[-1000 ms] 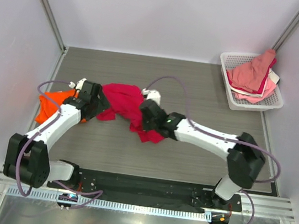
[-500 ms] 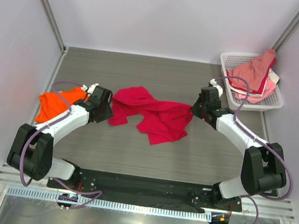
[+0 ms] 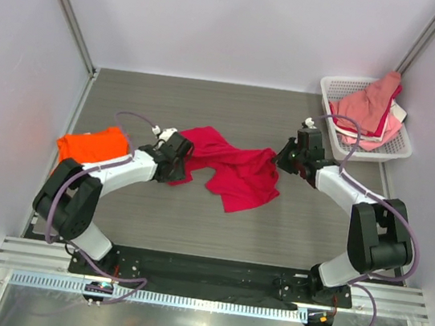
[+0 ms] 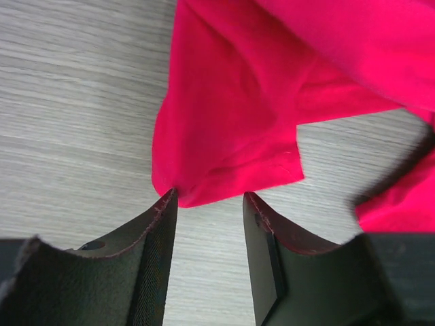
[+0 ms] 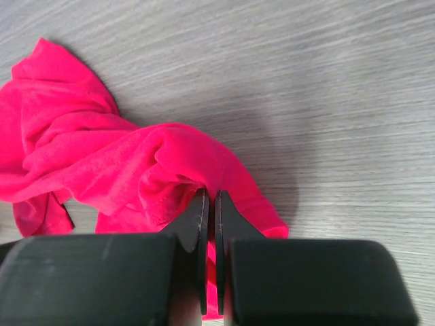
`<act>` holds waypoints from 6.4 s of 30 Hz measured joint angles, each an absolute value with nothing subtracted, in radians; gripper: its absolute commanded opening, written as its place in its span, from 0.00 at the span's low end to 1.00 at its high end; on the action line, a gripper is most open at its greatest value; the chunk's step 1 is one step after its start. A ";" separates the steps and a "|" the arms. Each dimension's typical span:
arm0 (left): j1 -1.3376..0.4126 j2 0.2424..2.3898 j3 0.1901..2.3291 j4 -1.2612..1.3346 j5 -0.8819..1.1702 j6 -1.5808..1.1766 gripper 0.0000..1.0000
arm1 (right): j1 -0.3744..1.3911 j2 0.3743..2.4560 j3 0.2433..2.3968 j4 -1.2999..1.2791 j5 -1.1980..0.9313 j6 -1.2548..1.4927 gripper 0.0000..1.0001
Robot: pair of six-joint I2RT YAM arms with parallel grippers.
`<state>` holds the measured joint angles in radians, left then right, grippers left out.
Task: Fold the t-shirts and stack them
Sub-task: Flatten the tshirt out
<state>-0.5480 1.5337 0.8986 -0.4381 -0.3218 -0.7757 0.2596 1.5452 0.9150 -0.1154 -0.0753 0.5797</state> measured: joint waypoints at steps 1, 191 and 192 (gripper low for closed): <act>-0.552 1.554 0.906 -0.438 -0.323 -0.776 0.46 | 0.260 1.545 0.907 -0.107 -0.082 0.580 0.01; -0.175 1.216 1.200 -0.747 -0.315 -0.725 0.00 | 0.345 1.429 0.676 -0.178 -0.140 0.757 0.01; -0.175 1.216 1.199 -0.747 -0.315 -0.725 0.00 | 0.345 1.428 0.696 -0.185 -0.136 0.755 0.01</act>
